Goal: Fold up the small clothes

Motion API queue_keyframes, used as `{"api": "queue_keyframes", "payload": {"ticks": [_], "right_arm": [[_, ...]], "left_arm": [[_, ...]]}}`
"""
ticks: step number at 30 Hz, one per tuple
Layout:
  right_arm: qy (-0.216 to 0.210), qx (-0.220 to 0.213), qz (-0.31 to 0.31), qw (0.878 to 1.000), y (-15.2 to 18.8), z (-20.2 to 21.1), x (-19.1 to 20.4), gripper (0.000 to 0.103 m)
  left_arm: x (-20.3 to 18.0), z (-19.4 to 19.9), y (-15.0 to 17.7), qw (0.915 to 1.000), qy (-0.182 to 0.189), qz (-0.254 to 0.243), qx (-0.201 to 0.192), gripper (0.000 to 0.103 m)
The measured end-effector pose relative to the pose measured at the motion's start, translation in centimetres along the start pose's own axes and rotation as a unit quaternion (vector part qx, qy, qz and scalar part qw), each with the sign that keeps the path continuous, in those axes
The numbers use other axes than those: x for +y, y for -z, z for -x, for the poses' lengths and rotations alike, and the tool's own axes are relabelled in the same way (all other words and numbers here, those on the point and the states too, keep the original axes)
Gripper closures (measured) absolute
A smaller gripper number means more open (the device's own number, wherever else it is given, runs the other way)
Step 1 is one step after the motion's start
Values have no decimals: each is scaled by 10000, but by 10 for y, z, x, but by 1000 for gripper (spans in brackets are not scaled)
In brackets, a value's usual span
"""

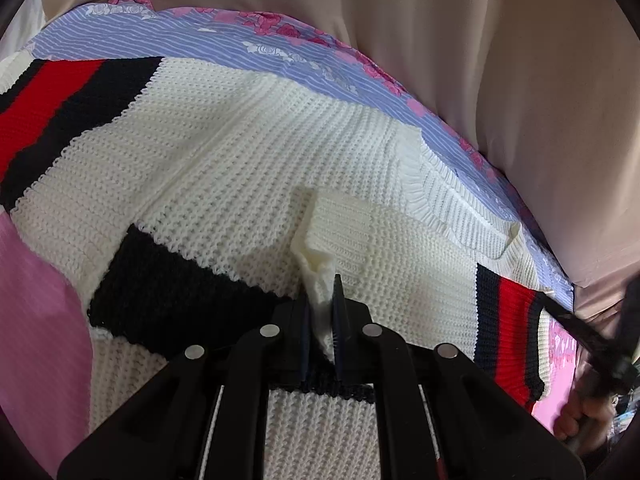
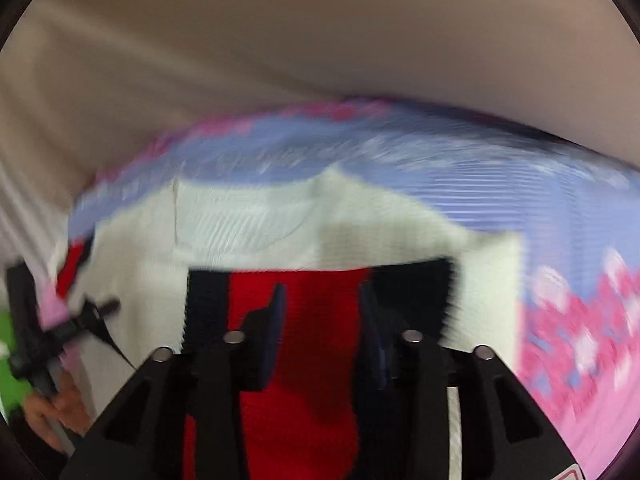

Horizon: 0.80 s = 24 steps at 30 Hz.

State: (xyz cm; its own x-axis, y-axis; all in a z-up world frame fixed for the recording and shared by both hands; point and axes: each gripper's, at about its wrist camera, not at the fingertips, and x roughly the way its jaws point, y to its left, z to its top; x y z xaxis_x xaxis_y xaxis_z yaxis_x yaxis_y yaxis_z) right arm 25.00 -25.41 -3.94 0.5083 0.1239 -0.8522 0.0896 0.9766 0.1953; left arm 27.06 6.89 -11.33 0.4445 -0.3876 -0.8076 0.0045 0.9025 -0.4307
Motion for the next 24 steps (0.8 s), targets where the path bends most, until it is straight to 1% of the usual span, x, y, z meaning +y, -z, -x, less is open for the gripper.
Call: {"api": "queue_keyframes", "payload": {"ticks": [1, 2, 3, 4, 5, 6, 8, 9, 11, 13, 14, 16, 17, 18, 19, 20, 21, 22, 23, 24], "right_arm": [[111, 207, 398, 9989, -2, -17, 9, 62], [175, 328, 632, 9973, -1, -28, 13, 59], [283, 218, 938, 9949, 0, -32, 17, 56], [259, 106, 1118, 9933, -2, -31, 19, 61], [240, 157, 1135, 9931, -5, -33, 19, 70], [151, 166, 1095, 9937, -11, -31, 13, 100], [84, 183, 838, 9963, -24, -27, -5, 101], [154, 180, 743, 9970, -28, -30, -8, 101], [124, 212, 545, 9982, -34, -39, -14, 101], [192, 204, 337, 9990, -37, -33, -11, 100], [159, 49, 121, 9998, -34, -17, -10, 100], [44, -286, -192, 9994, -15, 10, -6, 100], [46, -369, -326, 9988, -4, 21, -7, 100], [107, -416, -541, 9976, 14, 32, -11, 99], [150, -348, -788, 9962, 35, 34, -19, 96], [318, -86, -1014, 9943, 55, 25, -29, 96], [520, 170, -1087, 9926, 66, 16, -33, 100], [507, -123, -1070, 9929, 77, 23, -35, 100], [735, 16, -1131, 9909, 78, 28, -34, 99], [791, 5, -1220, 9894, 76, 37, -32, 93]], "left_arm": [[0, 0, 0, 10000, 6, -20, 12, 94], [1, 0, -1, 10000, 19, -55, 24, 94], [1, 0, -1, 9999, 31, -94, 30, 94], [1, 0, -1, 9999, 45, -127, 35, 94], [1, 0, -2, 9998, 66, -158, 39, 94], [2, -1, -2, 9998, 82, -184, 36, 94], [2, -1, -2, 9997, 95, -212, 11, 94], [2, -1, -1, 9997, 103, -206, -7, 94], [3, 0, 0, 9997, 115, -185, -65, 94], [3, 1, 3, 9997, 114, -173, -91, 94], [4, 1, 3, 9998, 125, -147, -79, 94], [7, 1, 2, 9998, 185, -53, -40, 94], [7, 1, 2, 9998, 209, -30, -34, 94], [8, 2, 2, 9997, 238, -14, -33, 94], [9, 3, 3, 9996, 281, 10, -26, 93], [12, 4, 2, 9994, 332, 71, 2, 93], [16, 7, 1, 9990, 393, 187, 52, 90], [21, 13, -1, 9985, 428, 333, 93, 87], [34, 30, -6, 9972, 496, 565, -43, 85], [46, 42, -10, 9956, 554, 723, -222, 77]]}}
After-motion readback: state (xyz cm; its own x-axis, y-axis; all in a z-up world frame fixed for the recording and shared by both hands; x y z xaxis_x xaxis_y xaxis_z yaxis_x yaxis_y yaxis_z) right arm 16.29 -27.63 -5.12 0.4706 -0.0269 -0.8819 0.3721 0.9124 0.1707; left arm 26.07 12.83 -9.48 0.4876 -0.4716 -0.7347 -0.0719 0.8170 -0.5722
